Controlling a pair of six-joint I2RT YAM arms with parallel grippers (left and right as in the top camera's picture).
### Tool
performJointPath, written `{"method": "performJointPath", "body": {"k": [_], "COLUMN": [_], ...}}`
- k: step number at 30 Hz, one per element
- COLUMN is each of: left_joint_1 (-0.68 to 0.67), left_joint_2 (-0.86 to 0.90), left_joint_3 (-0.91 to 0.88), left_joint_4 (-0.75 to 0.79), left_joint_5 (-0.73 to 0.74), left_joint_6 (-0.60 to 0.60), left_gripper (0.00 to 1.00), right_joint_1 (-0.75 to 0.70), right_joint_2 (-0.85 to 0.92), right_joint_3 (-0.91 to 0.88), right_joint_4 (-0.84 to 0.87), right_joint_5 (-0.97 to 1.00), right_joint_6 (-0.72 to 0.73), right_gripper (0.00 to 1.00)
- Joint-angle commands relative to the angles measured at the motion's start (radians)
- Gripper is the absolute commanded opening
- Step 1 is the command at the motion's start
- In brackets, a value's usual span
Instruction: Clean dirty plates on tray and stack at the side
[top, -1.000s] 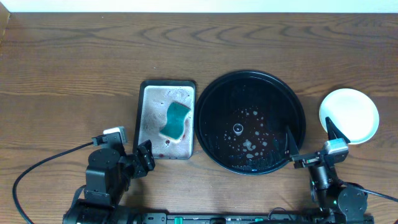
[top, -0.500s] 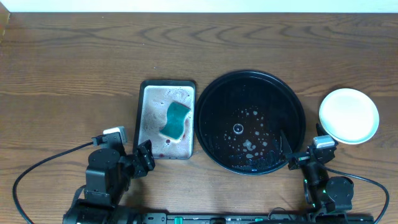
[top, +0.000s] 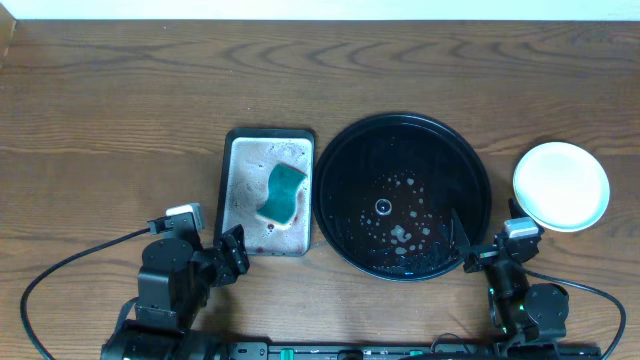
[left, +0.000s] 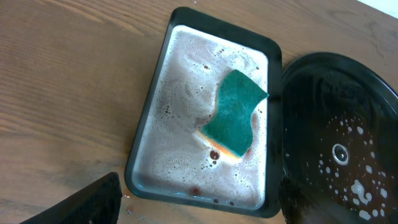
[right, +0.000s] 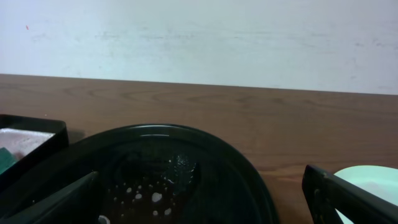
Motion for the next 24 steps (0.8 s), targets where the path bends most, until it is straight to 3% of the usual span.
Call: {"method": "performJointPath", "body": {"k": [1, 13, 19, 24], "left_joint_1": [-0.002, 0.001, 0.068, 0.135], "left_joint_2": [-0.003, -0.05, -0.224, -0.378], "left_joint_3": [-0.006, -0.023, -0.191, -0.382], "left_joint_4": [-0.002, -0.046, 0.158, 0.408], "left_joint_5": [-0.002, -0.017, -0.003, 0.122], "left_joint_6": [0.021, 0.051, 0.085, 0.196], "left_gripper": [0.81, 0.81, 0.81, 0.81], "right_joint_1": [0.006, 0.006, 0.006, 0.006], "right_joint_2": [-0.005, -0.005, -0.005, -0.005], "right_joint_3": [-0.001, -0.001, -0.001, -0.001], "right_joint_4": [-0.005, -0.005, -0.005, -0.005], "right_joint_5": [0.013, 0.013, 0.013, 0.013], "right_joint_6": [0.003, 0.003, 0.003, 0.003], "right_gripper": [0.99, 0.99, 0.99, 0.99]}}
